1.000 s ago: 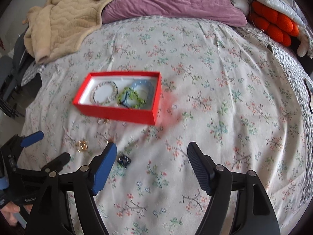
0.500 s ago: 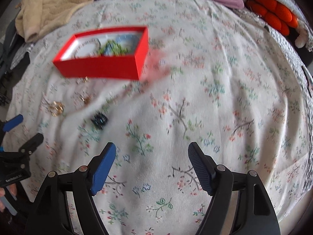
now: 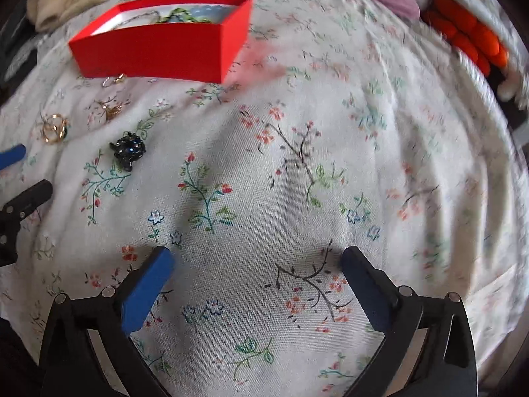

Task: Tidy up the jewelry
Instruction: 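Lower the left tool onto the gold bow-shaped earring and grasp it, then lift the gold bow earring with the left tool while the right tool grasps the black charm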

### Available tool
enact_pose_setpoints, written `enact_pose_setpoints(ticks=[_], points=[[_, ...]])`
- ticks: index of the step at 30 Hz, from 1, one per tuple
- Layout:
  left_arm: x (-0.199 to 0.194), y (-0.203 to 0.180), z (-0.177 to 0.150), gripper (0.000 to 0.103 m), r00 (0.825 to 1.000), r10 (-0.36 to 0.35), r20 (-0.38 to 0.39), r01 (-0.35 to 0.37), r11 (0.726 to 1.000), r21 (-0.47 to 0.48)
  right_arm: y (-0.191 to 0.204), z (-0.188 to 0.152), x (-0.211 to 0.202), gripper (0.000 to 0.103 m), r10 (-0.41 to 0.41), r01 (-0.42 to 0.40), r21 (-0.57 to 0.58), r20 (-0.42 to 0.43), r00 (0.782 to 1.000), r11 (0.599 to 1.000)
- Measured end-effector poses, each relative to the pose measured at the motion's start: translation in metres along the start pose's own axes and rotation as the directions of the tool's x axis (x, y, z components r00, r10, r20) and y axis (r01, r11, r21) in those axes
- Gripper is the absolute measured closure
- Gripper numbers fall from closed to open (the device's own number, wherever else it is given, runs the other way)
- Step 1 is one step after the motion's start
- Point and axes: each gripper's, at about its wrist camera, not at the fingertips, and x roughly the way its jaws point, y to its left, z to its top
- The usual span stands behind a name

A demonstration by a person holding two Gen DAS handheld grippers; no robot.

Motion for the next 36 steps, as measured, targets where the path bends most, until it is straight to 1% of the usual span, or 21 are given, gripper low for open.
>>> enact_pose_setpoints(ticks=[2, 4, 8, 10, 15, 17, 19, 20, 24, 25, 32, 36], points=[[0.001, 0.002, 0.002, 0.008, 1.000, -0.017, 0.013, 0.017, 1.000, -0.018, -0.003, -0.001, 0.000, 0.000, 0.015, -0.015, 0.006, 0.015, 1.000, 1.000], [0.000, 0.002, 0.006, 0.016, 0.999, -0.038, 0.028, 0.039, 0.999, -0.033, -0.003, -0.004, 0.000, 0.000, 0.008, -0.008, -0.005, 0.039, 0.999, 1.000], [0.001, 0.001, 0.011, 0.026, 0.997, -0.063, 0.048, 0.065, 0.997, -0.047, -0.001, -0.010, -0.001, 0.000, 0.004, -0.003, -0.018, 0.066, 0.998, 1.000], [0.003, -0.001, 0.012, 0.038, 0.996, -0.080, 0.051, 0.082, 0.996, -0.047, 0.000, -0.008, -0.001, 0.000, 0.005, -0.004, -0.017, 0.066, 0.998, 1.000], [0.007, -0.006, 0.016, 0.045, 0.996, -0.067, 0.053, 0.069, 0.997, -0.039, -0.001, -0.009, -0.001, 0.000, 0.001, 0.000, -0.021, 0.072, 0.997, 1.000], [0.008, -0.006, 0.018, 0.050, 0.996, -0.065, 0.057, 0.067, 0.997, -0.046, 0.002, -0.012, -0.002, 0.000, -0.001, 0.003, -0.021, 0.080, 0.997, 1.000], [0.008, -0.006, 0.020, 0.058, 0.996, -0.063, 0.058, 0.066, 0.997, -0.051, 0.005, -0.014, -0.004, 0.000, -0.006, 0.008, -0.022, 0.084, 0.996, 1.000], [0.009, -0.007, 0.021, 0.060, 0.996, -0.062, 0.058, 0.065, 0.997, -0.052, 0.005, -0.015, -0.006, 0.000, -0.007, 0.009, -0.021, 0.084, 0.996, 1.000], [0.008, -0.006, 0.023, 0.073, 0.996, -0.066, 0.058, 0.069, 0.996, -0.053, 0.006, -0.014, -0.006, 0.000, -0.001, 0.003, -0.020, 0.061, 0.998, 1.000], [0.008, -0.006, 0.024, 0.075, 0.996, -0.064, 0.057, 0.067, 0.996, -0.054, 0.005, -0.013, -0.006, 0.000, 0.000, 0.001, -0.021, 0.056, 0.998, 1.000], [0.003, -0.007, 0.024, 0.075, 0.997, -0.059, 0.050, 0.062, 0.997, -0.051, 0.000, -0.004, -0.003, 0.000, 0.009, -0.009, -0.020, 0.022, 1.000, 1.000], [-0.004, -0.006, 0.024, 0.075, 0.997, -0.055, 0.052, 0.058, 0.997, -0.052, 0.002, 0.001, -0.004, 0.000, 0.023, -0.022, -0.022, 0.016, 1.000, 1.000]])
